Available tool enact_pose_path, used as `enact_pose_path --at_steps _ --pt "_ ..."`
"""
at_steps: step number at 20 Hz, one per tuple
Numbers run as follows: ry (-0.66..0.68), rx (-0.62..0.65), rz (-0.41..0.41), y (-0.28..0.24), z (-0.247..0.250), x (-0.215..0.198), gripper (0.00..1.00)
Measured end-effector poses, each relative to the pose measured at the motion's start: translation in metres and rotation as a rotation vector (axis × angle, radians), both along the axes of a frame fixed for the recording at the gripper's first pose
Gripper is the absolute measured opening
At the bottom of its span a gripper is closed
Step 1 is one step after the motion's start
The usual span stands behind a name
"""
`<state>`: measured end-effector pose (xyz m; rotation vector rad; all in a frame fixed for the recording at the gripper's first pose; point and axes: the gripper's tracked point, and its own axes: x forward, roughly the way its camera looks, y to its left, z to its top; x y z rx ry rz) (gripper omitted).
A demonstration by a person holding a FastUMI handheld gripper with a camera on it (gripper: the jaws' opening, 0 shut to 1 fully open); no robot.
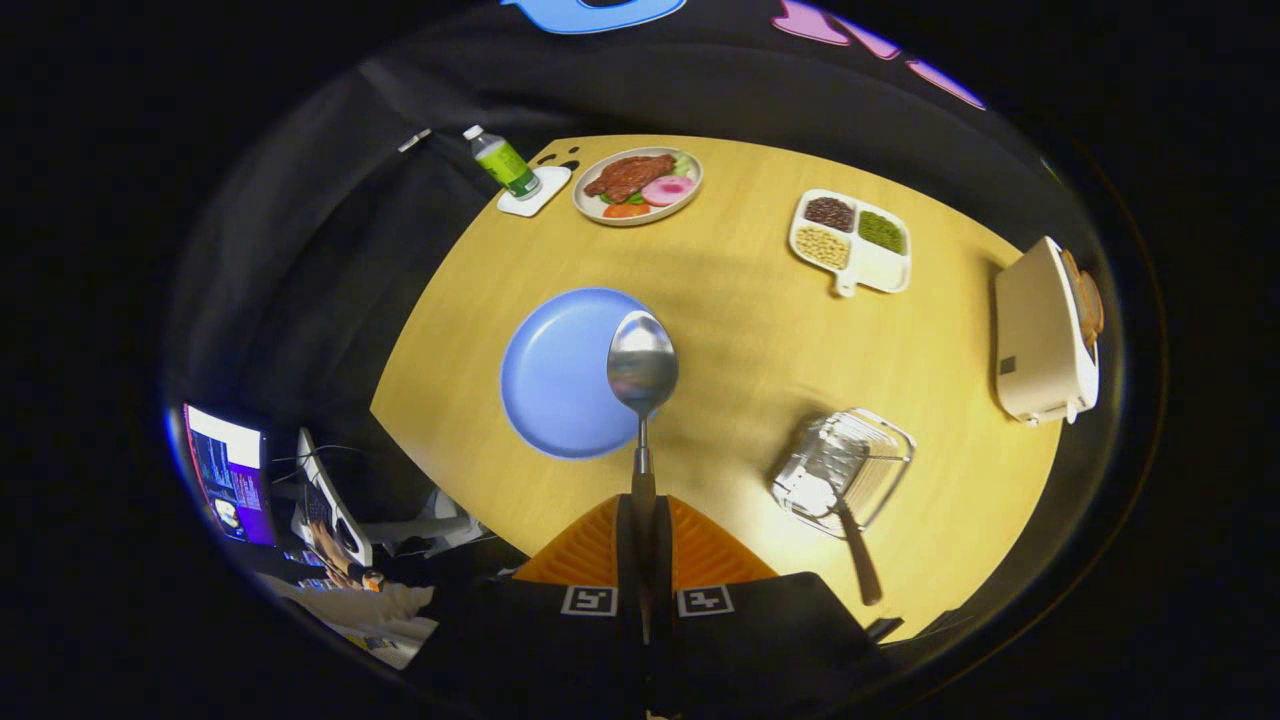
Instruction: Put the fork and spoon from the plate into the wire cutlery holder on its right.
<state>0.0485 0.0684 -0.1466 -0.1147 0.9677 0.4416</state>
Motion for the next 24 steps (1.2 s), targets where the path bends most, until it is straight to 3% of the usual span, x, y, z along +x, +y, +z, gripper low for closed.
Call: enact_pose_path --at_steps 5,11,22,24 --pt "0.026 -0.042 -0.068 -0.062 0.007 -0.011 0.07" --pt "0.131 -0.132 -0.07 -0.111 -0.011 -0.007 0.07" --pt "0.266 -0.229 -0.039 -0.129 -0.039 0.018 0.09" --pt "0.265 -0.222 -0.043 -0.128 -0.038 0.021 0.14"
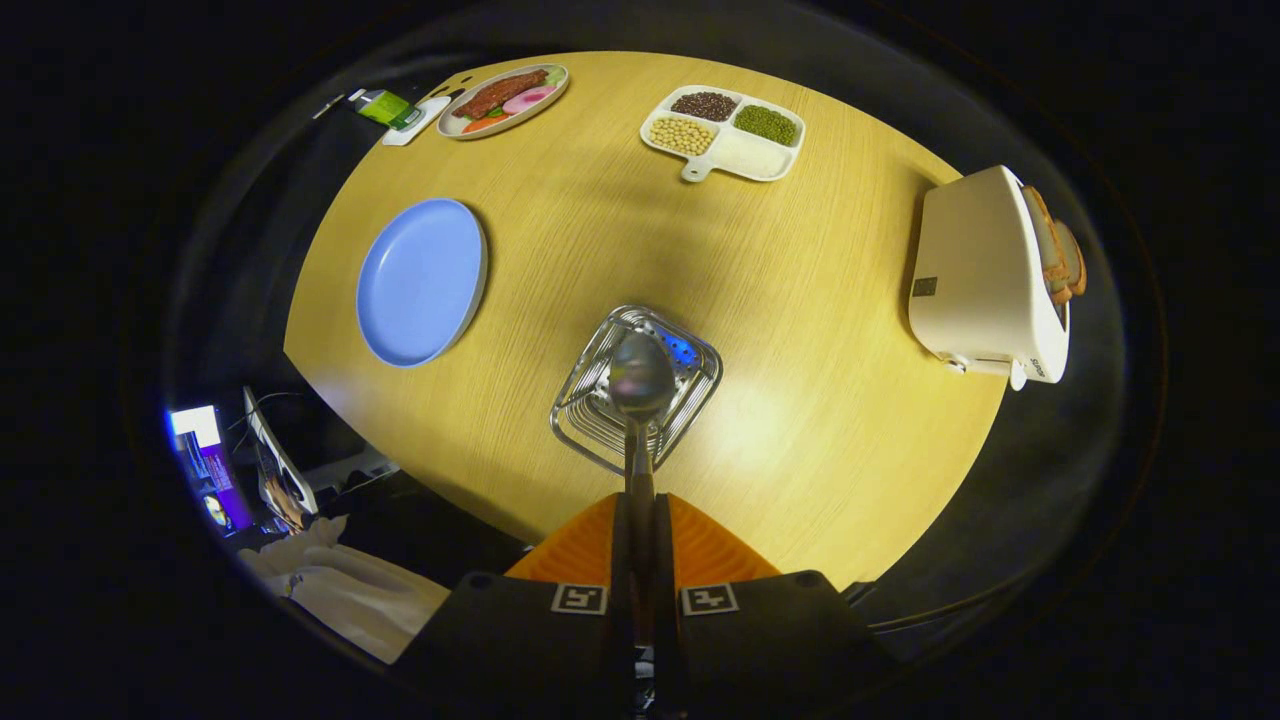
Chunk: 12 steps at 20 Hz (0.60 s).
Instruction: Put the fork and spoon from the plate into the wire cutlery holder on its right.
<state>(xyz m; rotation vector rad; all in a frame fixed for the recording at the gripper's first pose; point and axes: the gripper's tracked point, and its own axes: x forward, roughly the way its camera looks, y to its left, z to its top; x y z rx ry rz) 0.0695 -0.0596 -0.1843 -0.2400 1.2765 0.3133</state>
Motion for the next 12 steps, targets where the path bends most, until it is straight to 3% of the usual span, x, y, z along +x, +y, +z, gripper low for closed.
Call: enact_pose_path --at_steps 4,7,9,11,12 --pt "-0.047 0.023 -0.014 0.001 0.006 0.003 0.36" --pt "-0.091 0.057 -0.034 0.0 0.01 0.002 0.8" --pt "-0.118 0.093 -0.061 0.003 0.015 0.001 0.86" --pt "-0.157 0.121 -0.088 0.002 0.02 0.002 1.0" --pt "-0.177 0.133 -0.098 0.002 0.024 0.002 0.99"
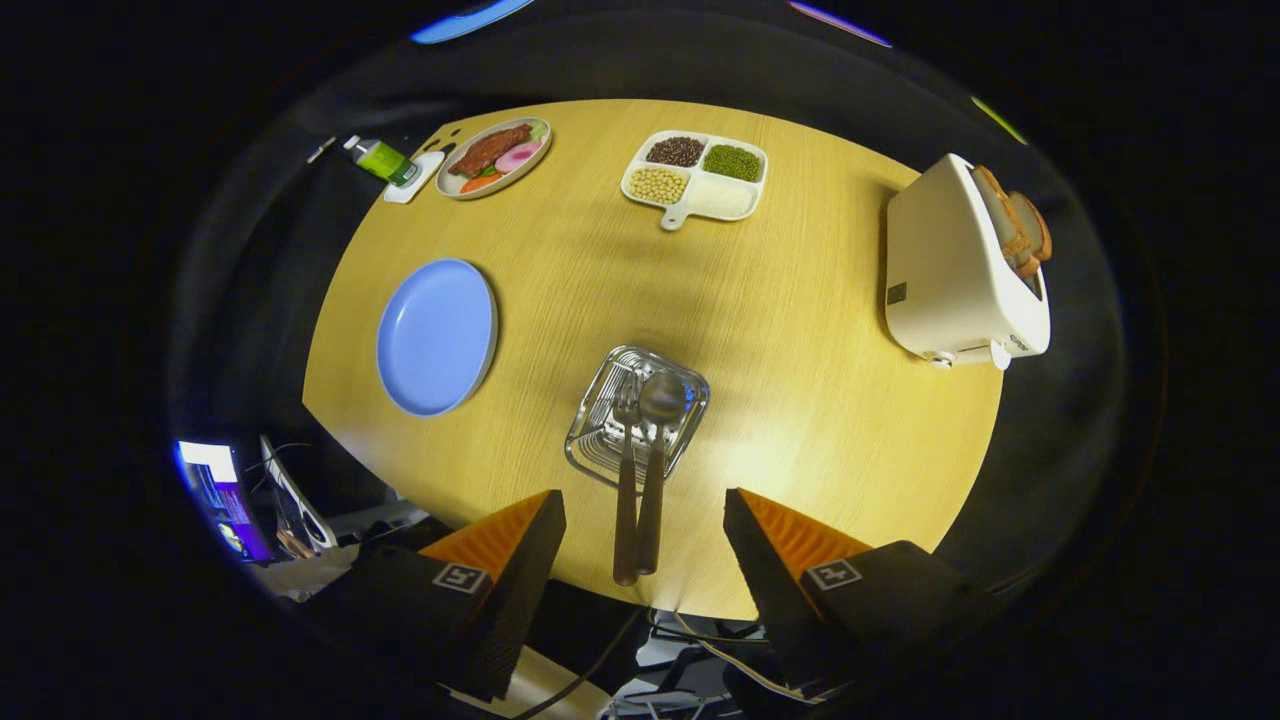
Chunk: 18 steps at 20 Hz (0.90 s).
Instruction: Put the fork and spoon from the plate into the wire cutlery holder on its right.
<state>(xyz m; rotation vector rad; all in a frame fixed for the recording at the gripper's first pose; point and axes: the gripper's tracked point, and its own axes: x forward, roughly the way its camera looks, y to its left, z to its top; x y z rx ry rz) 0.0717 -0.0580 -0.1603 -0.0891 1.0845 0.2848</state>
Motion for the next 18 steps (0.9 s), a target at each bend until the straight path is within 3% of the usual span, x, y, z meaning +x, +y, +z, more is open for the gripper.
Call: enact_pose_path --at_steps 8,12,18 --pt "-0.318 0.175 -0.101 0.02 0.07 0.001 1.0" --pt "-0.556 0.303 -0.188 0.041 0.142 -0.003 1.0" --pt "-0.787 0.339 -0.217 0.043 0.214 -0.04 1.0"
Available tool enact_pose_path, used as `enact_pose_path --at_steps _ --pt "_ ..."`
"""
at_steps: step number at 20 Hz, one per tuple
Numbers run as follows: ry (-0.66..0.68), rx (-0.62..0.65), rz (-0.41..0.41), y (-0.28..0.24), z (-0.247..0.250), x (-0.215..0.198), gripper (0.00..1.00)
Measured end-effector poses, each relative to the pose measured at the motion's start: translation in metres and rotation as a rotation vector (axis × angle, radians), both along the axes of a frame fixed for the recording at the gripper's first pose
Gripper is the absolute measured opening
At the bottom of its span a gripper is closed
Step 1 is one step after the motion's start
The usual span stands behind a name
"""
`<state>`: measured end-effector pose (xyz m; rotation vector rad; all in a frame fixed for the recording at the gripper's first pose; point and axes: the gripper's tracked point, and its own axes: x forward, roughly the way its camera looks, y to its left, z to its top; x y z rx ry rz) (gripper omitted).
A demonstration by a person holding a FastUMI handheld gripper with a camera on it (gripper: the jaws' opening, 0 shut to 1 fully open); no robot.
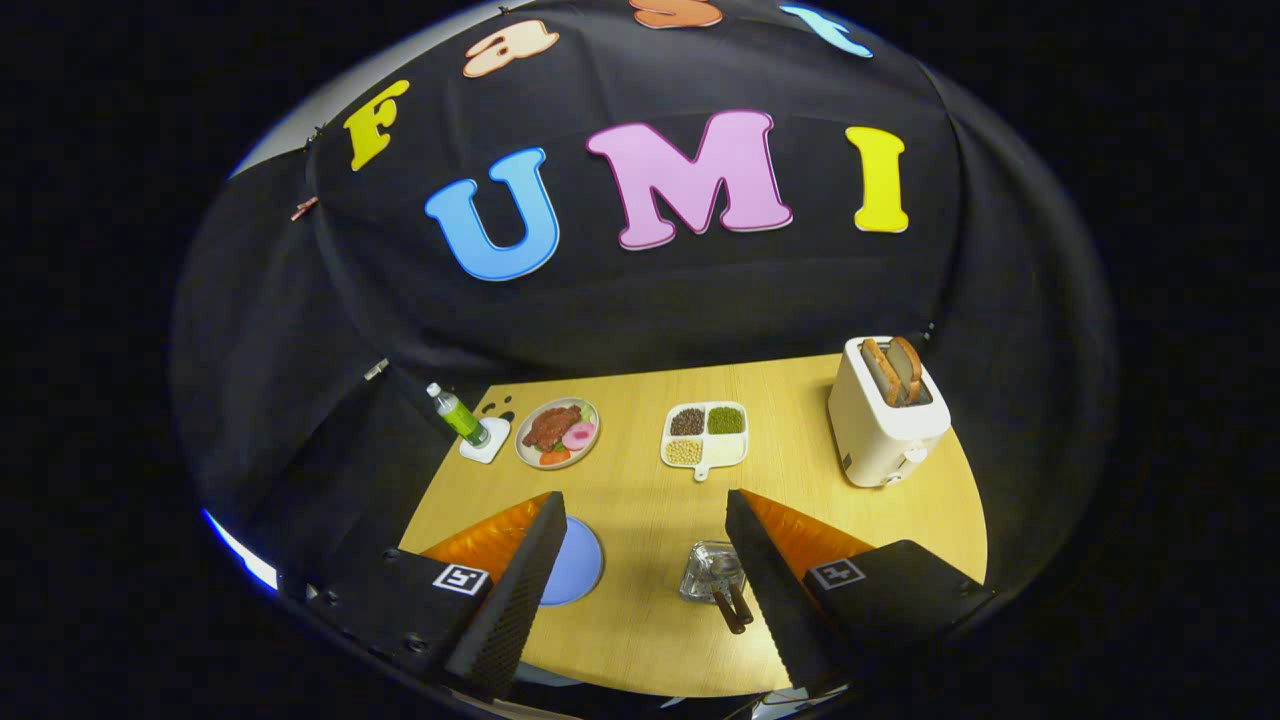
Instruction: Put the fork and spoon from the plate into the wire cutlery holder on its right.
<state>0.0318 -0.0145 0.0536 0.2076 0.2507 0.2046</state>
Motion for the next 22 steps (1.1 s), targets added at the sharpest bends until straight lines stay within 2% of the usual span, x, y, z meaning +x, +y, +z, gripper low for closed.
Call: enact_pose_path --at_steps 7,12,14,17,22 --pt "-0.238 0.001 -0.059 -0.002 0.063 -0.049 0.99" --pt "-0.392 -0.063 -0.181 -0.024 0.075 -0.077 0.99" --pt "-0.386 -0.065 -0.218 -0.031 0.064 -0.085 0.99" --pt "-0.349 -0.016 -0.233 -0.037 0.052 -0.09 0.99" --pt "-0.345 -0.039 -0.278 -0.062 0.052 -0.084 0.99"
